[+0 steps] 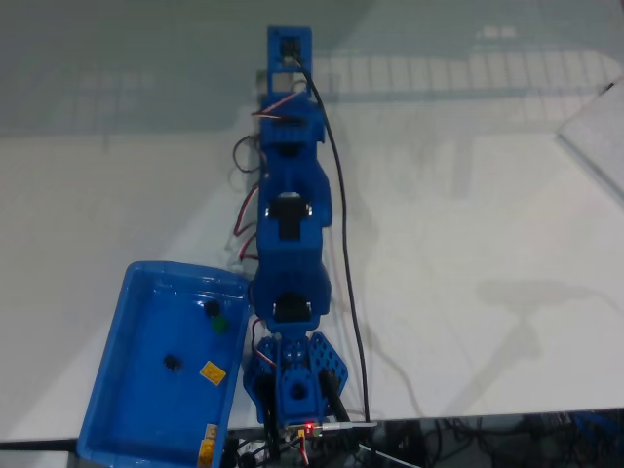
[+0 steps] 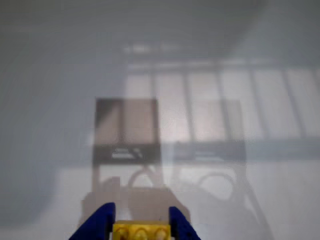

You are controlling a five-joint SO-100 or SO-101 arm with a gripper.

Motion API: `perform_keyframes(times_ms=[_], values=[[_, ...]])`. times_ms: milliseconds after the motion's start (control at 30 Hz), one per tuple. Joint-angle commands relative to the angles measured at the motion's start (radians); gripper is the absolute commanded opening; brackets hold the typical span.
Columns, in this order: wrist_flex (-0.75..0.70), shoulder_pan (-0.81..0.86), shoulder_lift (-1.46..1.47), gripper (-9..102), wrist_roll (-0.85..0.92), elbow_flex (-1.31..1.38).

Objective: Pick up all the lego then put into the bin

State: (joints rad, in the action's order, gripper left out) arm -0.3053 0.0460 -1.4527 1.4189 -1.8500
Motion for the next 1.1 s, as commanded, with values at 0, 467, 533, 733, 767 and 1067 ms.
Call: perform_keyframes(times_ms=[0, 467, 533, 733, 767, 1067], values=[[-0.041, -0.044, -0.147, 6, -0.054, 0.009], [-0.67, -0.434, -0.804, 6, -0.21, -0.046], [-0.79, -0.538, -0.894, 6, -0.239, -0.044], [-1.124, -0.902, -1.103, 6, -0.33, -0.034], [-1.167, -0.966, -1.129, 6, -0.345, -0.034], [-1.47, -1.447, -1.308, 6, -0.41, -0.034]])
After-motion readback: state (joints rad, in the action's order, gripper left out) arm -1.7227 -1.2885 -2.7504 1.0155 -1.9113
